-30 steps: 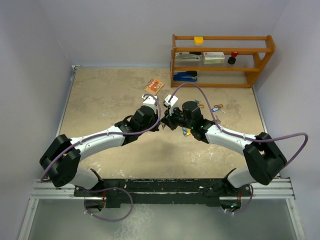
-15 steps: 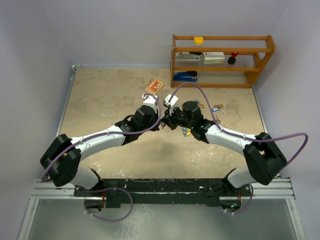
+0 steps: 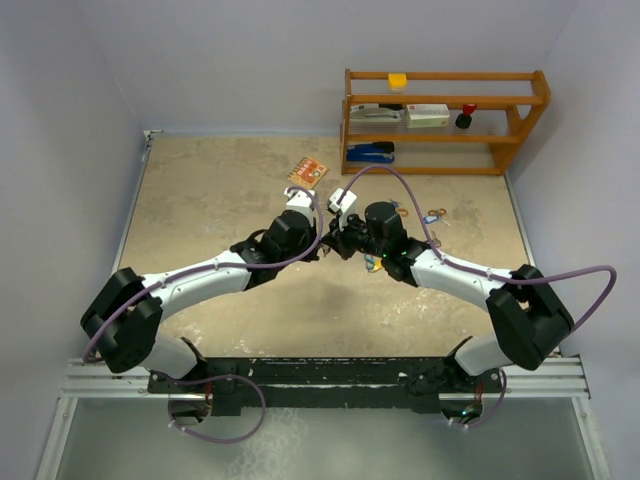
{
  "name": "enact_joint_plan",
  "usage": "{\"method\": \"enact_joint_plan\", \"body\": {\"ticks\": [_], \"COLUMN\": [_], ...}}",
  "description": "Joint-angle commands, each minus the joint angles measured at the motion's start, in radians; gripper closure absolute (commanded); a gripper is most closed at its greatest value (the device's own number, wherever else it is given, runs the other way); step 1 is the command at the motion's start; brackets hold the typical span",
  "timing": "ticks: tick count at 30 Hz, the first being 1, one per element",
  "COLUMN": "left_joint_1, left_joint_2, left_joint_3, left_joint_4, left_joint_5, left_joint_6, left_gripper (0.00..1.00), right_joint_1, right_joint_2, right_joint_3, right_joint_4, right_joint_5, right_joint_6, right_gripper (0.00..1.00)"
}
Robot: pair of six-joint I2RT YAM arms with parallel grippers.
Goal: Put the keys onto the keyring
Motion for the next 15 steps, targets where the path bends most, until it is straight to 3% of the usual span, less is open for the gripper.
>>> {"method": "enact_joint_plan", "body": {"ticks": [1, 15], "left_joint_1": [0.002, 0.009], "left_joint_2": [-0.017, -0.024], "left_joint_3": [0.047, 0.032], "left_joint_4": [0.066, 0.084], "left_joint_5": [-0.016, -0.024], "left_joint_6": [0.001, -0.008], "left_gripper": [1.0, 1.0], "right_joint_1": [0.001, 0.001], "right_joint_2": [-0.015, -0.024], "right_joint_3": [0.008, 0.005], "right_joint_4": [0.013, 0.019], "right_joint_5": [-0.003, -0.002], "right_joint_6": [-0.018, -0.007], "right_gripper": [1.0, 1.0]}}
